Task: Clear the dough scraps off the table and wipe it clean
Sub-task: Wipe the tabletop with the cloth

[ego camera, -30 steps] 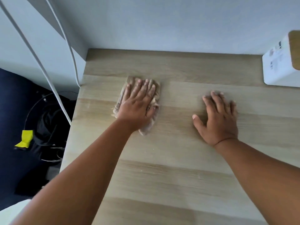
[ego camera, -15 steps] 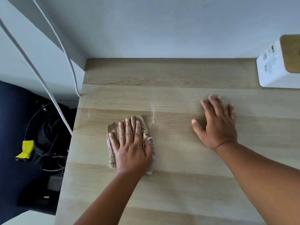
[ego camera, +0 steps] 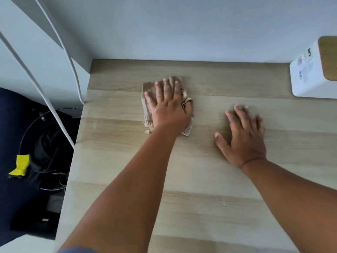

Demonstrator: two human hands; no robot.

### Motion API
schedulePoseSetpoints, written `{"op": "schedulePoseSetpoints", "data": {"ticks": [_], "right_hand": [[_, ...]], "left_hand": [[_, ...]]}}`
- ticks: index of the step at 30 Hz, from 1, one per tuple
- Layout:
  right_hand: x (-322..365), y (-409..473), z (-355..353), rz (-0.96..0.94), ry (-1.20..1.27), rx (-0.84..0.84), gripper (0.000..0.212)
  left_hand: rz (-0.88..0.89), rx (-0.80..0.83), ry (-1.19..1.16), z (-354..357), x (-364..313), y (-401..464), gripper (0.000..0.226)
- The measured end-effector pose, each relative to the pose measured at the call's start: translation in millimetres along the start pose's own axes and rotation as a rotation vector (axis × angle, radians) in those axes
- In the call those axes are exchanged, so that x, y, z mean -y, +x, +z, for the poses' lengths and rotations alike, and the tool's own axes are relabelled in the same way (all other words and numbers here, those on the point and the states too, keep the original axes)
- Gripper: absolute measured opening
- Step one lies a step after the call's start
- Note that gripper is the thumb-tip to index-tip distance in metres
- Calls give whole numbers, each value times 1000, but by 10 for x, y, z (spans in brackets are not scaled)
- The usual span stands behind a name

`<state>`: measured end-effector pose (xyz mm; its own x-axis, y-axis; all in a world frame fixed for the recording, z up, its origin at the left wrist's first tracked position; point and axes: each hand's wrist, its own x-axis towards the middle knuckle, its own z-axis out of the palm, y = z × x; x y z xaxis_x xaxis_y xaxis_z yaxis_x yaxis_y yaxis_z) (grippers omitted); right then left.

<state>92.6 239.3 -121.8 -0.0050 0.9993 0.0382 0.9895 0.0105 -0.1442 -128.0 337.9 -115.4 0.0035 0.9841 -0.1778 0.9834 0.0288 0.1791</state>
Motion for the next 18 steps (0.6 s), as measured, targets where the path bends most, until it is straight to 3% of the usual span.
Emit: {"op": "schedulePoseSetpoints", "data": {"ticks": [5, 7, 14, 18], "right_hand": [[-6, 2, 17, -3, 11, -22, 79], [-12, 2, 25, 3, 15, -25, 79], [-5, 1, 30, 8, 28, -13, 79], [7, 5, 11, 10, 27, -7, 80]], "left_hand": [[569, -10, 117, -25, 179, -230, 74], [666, -31, 110, -26, 372, -406, 72], [175, -86, 52, 132, 507, -1161, 75], [216, -112, -5, 279, 292, -1633, 77]]}}
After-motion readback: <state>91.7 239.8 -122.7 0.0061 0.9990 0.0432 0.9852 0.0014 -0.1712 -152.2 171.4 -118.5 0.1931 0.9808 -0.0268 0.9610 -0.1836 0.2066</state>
